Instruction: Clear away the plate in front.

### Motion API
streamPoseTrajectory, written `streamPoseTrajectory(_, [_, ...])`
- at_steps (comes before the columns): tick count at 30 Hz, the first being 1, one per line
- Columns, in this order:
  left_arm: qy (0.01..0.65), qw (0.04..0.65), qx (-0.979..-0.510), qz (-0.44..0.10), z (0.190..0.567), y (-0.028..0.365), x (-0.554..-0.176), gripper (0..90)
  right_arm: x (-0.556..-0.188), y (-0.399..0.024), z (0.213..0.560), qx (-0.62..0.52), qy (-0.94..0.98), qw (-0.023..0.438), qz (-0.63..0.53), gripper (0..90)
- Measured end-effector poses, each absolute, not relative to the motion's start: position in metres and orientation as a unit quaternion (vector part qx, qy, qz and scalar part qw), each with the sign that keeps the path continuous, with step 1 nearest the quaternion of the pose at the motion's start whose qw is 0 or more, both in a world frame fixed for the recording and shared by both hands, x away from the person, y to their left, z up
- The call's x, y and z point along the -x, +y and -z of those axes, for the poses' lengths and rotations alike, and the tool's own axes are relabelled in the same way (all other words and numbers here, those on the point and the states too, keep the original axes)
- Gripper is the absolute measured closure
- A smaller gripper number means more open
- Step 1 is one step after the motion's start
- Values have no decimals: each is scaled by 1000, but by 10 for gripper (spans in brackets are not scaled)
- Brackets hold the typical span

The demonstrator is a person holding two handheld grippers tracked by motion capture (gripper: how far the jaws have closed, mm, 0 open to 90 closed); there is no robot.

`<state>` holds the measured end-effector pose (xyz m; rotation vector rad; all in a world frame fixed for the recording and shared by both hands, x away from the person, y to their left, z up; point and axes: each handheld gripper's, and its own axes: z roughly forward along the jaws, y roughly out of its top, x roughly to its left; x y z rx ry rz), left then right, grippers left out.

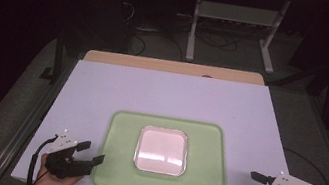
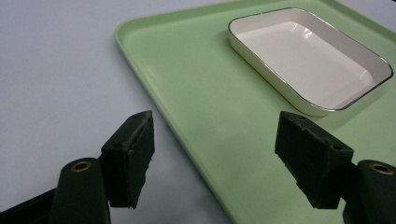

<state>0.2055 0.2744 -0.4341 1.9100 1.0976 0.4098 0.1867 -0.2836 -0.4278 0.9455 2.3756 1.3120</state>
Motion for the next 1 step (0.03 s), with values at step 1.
streamPoseTrajectory(1, [441, 435, -768, -165, 435, 274, -206, 280, -187, -283, 427, -326, 819, 133, -453, 140])
